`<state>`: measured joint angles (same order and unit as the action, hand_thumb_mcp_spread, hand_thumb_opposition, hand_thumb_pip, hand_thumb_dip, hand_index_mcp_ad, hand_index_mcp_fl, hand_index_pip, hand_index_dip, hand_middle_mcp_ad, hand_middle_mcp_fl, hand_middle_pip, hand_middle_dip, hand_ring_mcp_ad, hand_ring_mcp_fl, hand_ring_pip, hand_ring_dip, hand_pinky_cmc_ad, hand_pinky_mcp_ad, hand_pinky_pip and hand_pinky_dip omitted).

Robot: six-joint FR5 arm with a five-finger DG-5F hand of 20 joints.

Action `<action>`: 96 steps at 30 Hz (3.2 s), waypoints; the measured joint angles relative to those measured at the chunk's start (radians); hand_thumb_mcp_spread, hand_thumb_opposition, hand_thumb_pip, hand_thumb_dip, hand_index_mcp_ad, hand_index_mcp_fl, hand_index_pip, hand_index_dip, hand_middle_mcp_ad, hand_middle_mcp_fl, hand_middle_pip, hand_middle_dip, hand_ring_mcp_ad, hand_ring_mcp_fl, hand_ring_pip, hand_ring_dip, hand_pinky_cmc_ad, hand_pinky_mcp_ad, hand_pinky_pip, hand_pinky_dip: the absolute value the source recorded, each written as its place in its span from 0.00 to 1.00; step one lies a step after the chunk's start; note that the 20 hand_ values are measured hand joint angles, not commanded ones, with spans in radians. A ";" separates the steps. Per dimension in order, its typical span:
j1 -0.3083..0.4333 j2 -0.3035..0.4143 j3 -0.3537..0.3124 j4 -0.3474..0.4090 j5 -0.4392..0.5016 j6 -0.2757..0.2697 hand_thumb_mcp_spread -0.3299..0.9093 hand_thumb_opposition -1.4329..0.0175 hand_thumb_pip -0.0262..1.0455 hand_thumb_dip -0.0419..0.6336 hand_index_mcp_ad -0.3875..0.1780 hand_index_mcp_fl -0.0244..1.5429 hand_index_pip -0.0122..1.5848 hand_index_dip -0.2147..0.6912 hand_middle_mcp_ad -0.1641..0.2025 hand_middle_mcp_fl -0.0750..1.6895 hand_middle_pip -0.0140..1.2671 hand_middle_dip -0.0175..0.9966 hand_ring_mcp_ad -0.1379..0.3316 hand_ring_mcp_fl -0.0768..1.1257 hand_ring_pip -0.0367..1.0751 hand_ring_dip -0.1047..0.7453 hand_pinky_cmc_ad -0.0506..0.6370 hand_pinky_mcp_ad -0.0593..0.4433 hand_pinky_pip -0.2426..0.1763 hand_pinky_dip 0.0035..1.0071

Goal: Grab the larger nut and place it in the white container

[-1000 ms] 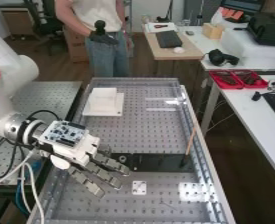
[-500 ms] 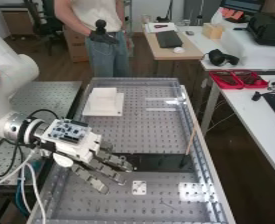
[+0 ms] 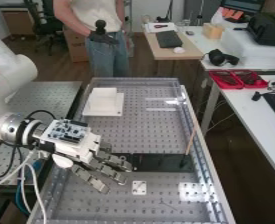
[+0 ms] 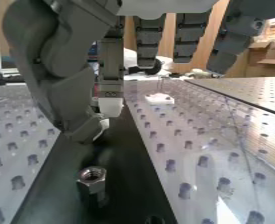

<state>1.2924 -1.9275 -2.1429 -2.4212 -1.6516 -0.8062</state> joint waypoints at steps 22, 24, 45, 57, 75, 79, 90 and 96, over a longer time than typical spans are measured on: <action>-0.006 -0.011 0.005 0.009 -0.006 0.002 0.58 0.39 0.67 0.48 0.46 0.02 0.98 0.53 0.54 0.04 0.12 0.19 0.60 0.07 0.12 0.19 0.55 0.66 0.47 0.23; -0.007 -0.012 0.005 0.011 -0.007 0.003 0.58 0.39 0.67 0.48 0.46 0.02 0.98 0.53 0.55 0.06 0.12 0.19 0.60 0.07 0.11 0.19 0.55 0.66 0.47 0.23; -0.006 -0.015 0.003 0.032 -0.014 0.013 0.58 0.38 0.64 0.48 0.51 0.17 0.97 0.46 0.55 0.11 0.12 0.19 0.58 0.07 0.12 0.19 0.56 0.65 0.55 0.22; -0.001 -0.018 0.005 0.029 -0.003 0.019 0.57 0.38 0.63 0.48 0.56 0.18 0.97 0.46 0.54 0.12 0.12 0.19 0.54 0.06 0.12 0.19 0.56 0.66 0.59 0.22; -0.005 0.012 0.028 0.020 -0.010 0.023 0.57 0.35 0.56 0.44 0.57 0.26 0.96 0.45 0.54 0.12 0.12 0.19 0.54 0.07 0.12 0.19 0.55 0.66 0.62 0.22; -0.003 0.035 0.030 0.009 -0.016 0.027 0.57 0.35 0.56 0.44 0.57 0.26 0.96 0.45 0.54 0.13 0.12 0.19 0.54 0.07 0.12 0.19 0.56 0.66 0.62 0.22; 0.024 0.142 0.003 -0.020 -0.039 0.046 0.57 0.35 0.55 0.43 0.57 0.27 0.96 0.45 0.55 0.14 0.12 0.19 0.54 0.07 0.12 0.19 0.55 0.66 0.62 0.22; 0.095 0.226 -0.042 -0.041 -0.035 0.056 0.57 0.35 0.55 0.43 0.57 0.27 0.96 0.45 0.55 0.14 0.12 0.19 0.54 0.07 0.12 0.19 0.56 0.66 0.62 0.22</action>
<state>1.3871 -1.7016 -2.1845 -2.4625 -1.6866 -0.7500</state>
